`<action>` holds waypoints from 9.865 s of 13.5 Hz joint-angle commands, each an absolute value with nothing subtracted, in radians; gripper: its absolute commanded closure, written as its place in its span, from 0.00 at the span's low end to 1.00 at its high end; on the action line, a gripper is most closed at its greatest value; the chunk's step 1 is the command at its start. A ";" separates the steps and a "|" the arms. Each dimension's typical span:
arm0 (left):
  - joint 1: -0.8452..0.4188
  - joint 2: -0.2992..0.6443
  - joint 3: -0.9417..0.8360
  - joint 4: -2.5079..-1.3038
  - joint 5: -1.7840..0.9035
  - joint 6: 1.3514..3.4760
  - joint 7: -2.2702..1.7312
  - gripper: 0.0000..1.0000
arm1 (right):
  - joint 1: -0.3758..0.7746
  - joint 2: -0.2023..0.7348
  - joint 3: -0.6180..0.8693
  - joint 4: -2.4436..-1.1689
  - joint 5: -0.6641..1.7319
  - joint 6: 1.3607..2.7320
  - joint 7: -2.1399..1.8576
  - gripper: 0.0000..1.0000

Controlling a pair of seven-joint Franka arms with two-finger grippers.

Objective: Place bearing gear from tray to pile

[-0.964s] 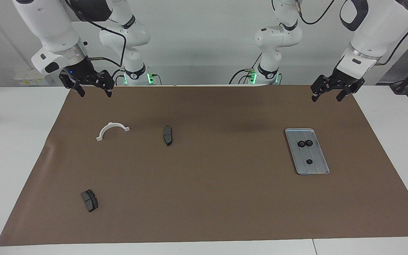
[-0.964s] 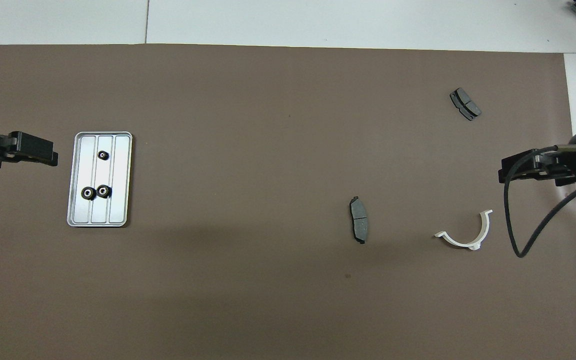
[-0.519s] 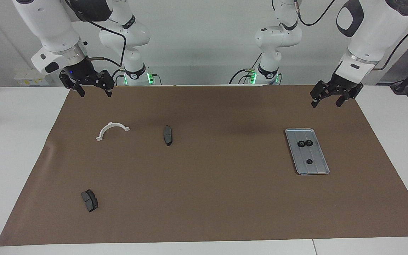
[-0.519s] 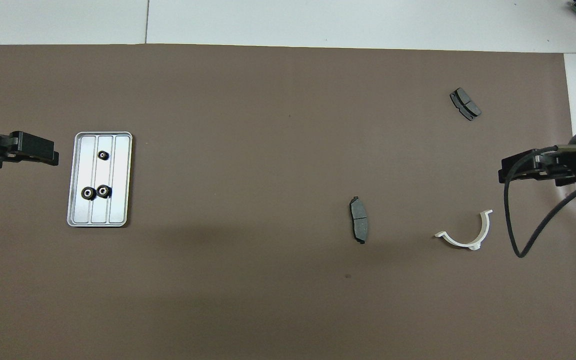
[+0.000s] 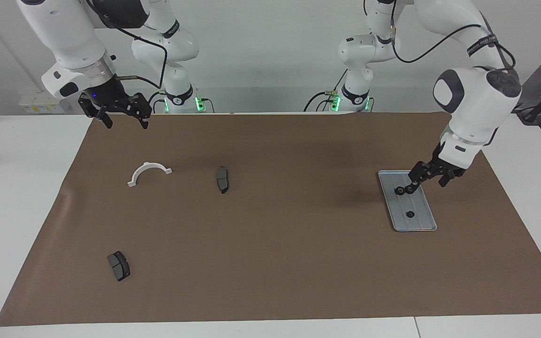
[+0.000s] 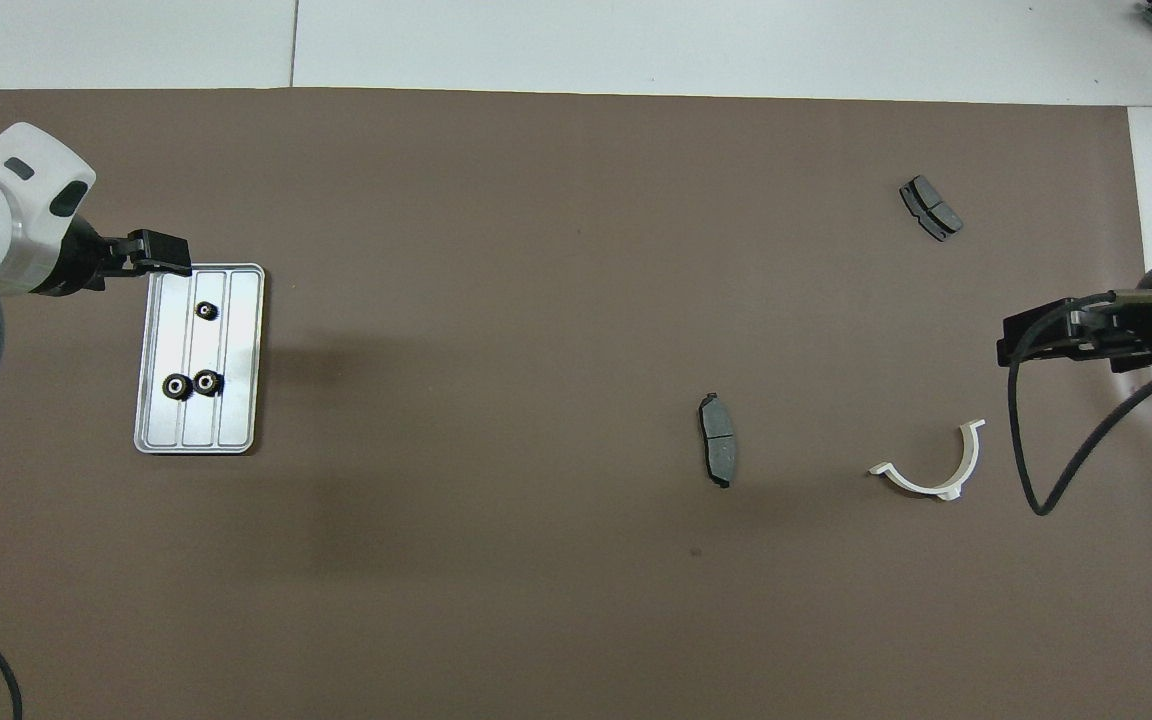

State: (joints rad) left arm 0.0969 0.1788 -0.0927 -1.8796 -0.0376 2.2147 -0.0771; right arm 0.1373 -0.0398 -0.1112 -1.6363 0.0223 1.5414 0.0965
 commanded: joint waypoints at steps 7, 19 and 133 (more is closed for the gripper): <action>0.114 0.318 -0.097 -1.976 0.063 2.447 -0.107 0.01 | 0.127 -0.063 -0.106 -1.661 0.029 1.546 0.072 0.00; 0.107 0.354 -0.100 -1.994 0.078 2.508 -0.146 0.53 | 0.072 -0.063 -0.114 -1.658 0.029 1.543 0.069 0.00; 0.044 0.147 -0.104 -1.954 0.129 2.145 -0.681 1.00 | 0.675 0.675 -0.063 -1.497 -0.069 2.387 0.669 0.69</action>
State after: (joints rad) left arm 0.0550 0.1535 -0.1141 -1.9526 0.1104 2.1453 -0.6863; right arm 0.6830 0.6882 -0.0739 -1.4696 -0.0693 2.3590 0.6597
